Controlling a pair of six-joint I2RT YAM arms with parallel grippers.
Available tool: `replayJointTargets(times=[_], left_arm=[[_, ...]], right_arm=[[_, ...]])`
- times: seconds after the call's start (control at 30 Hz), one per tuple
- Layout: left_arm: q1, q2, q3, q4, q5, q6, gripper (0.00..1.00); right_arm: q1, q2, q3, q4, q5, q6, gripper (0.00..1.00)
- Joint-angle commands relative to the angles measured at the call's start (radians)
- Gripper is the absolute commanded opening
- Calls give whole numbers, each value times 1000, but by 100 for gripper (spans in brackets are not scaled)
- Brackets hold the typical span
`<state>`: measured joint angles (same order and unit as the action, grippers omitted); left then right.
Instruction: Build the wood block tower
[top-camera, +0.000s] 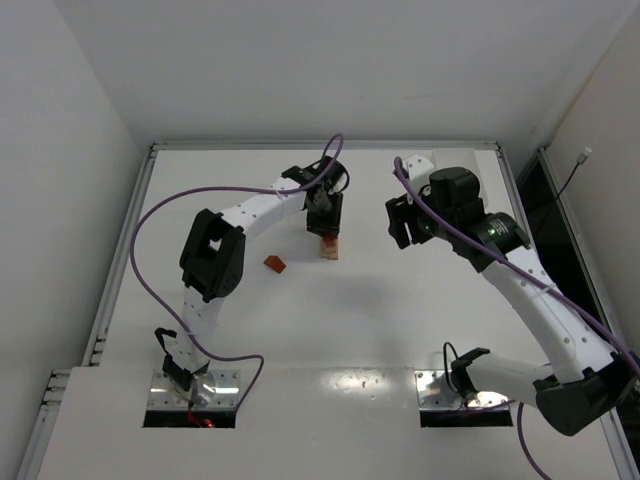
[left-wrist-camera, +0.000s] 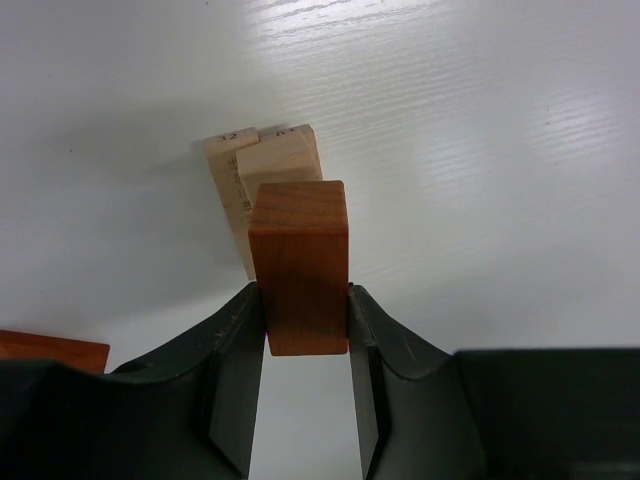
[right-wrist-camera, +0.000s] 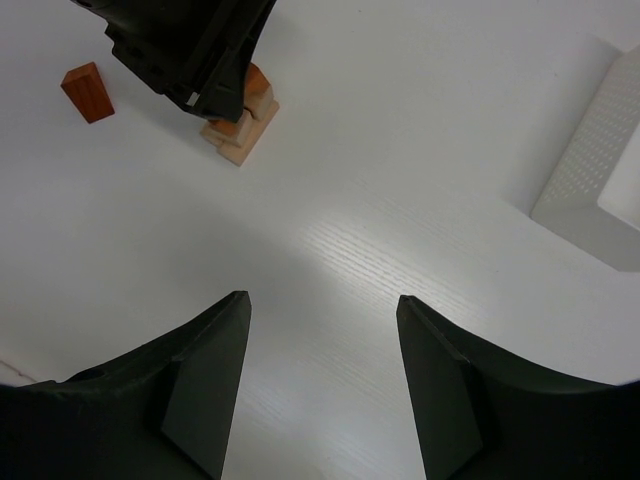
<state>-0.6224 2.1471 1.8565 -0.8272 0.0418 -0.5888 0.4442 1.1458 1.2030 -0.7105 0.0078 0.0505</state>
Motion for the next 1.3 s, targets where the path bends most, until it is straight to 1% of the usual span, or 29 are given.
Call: replayJointTargets(times=[0.0,0.43,0.73,1.03,1.07,1.1,1.17,1.27], left_arm=[[-11,-6,40,-4,-40,-16,0],[-11,-6,30,-13,-49,-25,0],[-11,-6,21,-3,-19,-25,0],[-11,-6,3,-3,-19,-25,0],[-11,-6,3,6,-19,-25,1],[-11,-6,3,7,-19,-25,7],[-11,-6,-6,7,-10,-25,7],[-11,-6,-6,7,-10,-25,10]], right_arm=[[-6,-20,-5,37,-15,17,57],[-6,-11,-14,46,-25,17,57],[-6,-11,-14,46,-25,17,57],[-6,-20,-14,46,-25,17,57],[-6,-20,-14,46,-25,17,57],[-6,-20,-14,46,-25,17,57],[-6,-20,-14,46,-25,17,57],[-6,-20,-14,46,-25,17,57]])
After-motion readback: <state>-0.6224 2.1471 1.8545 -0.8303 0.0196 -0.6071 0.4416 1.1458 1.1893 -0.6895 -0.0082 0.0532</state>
